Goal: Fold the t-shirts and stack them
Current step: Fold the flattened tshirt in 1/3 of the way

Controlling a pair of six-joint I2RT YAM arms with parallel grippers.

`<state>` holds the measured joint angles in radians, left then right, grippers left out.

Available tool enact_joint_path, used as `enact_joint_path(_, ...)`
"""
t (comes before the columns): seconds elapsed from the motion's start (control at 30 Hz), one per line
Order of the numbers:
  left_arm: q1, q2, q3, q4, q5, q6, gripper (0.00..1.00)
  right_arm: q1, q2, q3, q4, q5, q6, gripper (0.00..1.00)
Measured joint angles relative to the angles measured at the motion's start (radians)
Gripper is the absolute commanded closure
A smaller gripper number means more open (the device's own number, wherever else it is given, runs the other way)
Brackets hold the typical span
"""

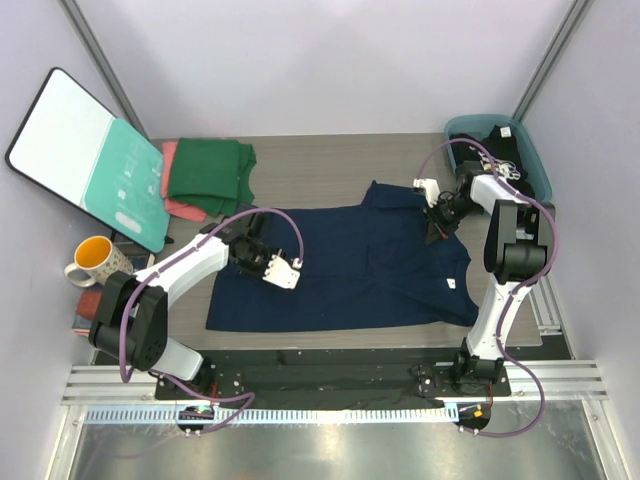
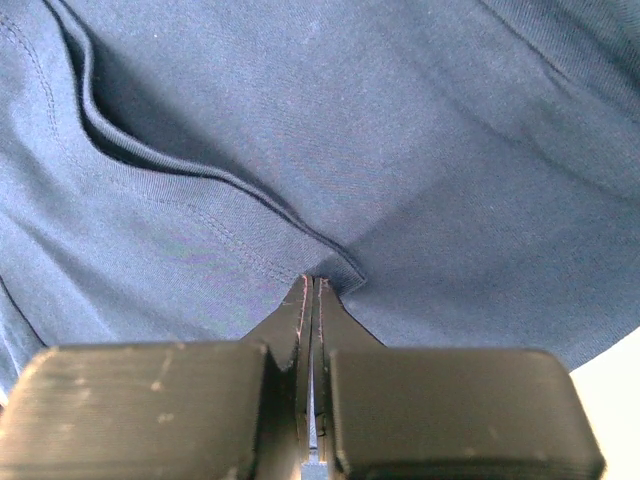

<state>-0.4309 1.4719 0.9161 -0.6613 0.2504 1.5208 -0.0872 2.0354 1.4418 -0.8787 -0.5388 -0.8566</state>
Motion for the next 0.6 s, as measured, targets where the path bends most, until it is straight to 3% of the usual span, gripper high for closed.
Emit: enact_joint_path(0.6, -0.006, 0.000, 0.000, 0.008, 0.004, 0.000, 0.59, 0.022, -0.114, 0.001, 0.020, 0.039, 0.021, 0.99)
